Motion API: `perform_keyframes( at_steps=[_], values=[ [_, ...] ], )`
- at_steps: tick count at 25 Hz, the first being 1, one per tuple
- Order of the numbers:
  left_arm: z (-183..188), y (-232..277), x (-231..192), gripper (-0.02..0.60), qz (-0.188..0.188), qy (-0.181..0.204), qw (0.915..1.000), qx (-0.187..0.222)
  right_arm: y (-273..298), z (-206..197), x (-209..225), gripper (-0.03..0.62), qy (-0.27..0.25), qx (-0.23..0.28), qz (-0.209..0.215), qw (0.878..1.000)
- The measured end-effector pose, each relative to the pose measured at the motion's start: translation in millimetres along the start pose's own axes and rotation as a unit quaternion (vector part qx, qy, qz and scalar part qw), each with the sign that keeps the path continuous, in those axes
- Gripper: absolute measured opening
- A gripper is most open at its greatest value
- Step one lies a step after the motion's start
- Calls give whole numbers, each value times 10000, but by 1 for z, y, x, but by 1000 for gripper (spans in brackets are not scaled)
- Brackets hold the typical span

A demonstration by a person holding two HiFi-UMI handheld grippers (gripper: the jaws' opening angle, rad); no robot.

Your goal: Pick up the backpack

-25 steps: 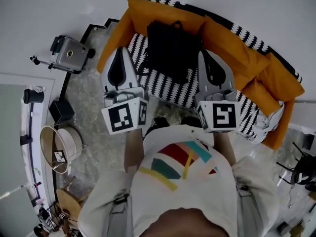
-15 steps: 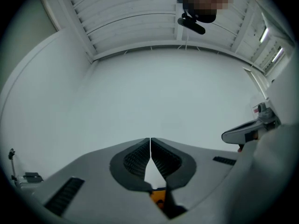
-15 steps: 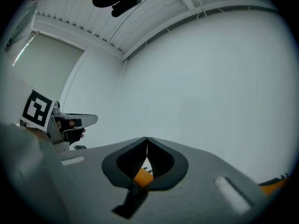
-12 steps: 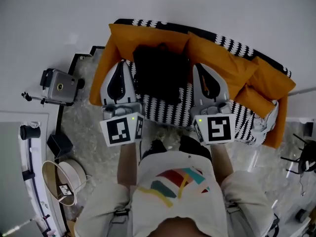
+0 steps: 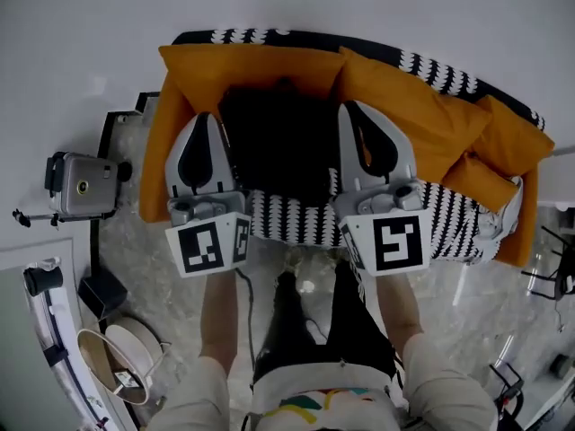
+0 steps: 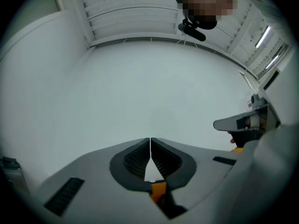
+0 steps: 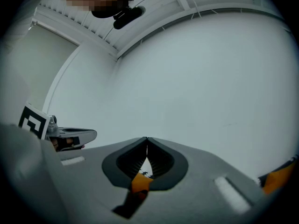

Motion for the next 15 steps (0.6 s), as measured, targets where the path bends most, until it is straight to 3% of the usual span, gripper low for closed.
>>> perform_keyframes(
  at_steps=[3, 8, 11, 15],
  values=[
    [-57, 11, -15, 17, 134, 7, 9999, -108, 12, -43, -6, 5, -165, -88, 66, 9998],
    [-135, 7, -28, 17, -16, -444, 9985, -322, 18, -108, -20, 5, -241, -354, -157, 9990],
    [-171, -2, -30, 17, -66, -381, 9982, -455, 12, -150, -24, 5, -323, -677, -372, 9965],
    [-212, -9, -37, 17, 74, -342, 9973, -639, 0, -201, -25, 5, -5, -993, -689, 9927]
  ],
)
Point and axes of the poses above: the fingertips, and each gripper's own axes: y forward along the fingers, x to its right, z out of its top, the point moved 5 cm from there along -y, backward along the fingers, and after that the axes turned 5 degrees about -y, right-handed, at the moved point
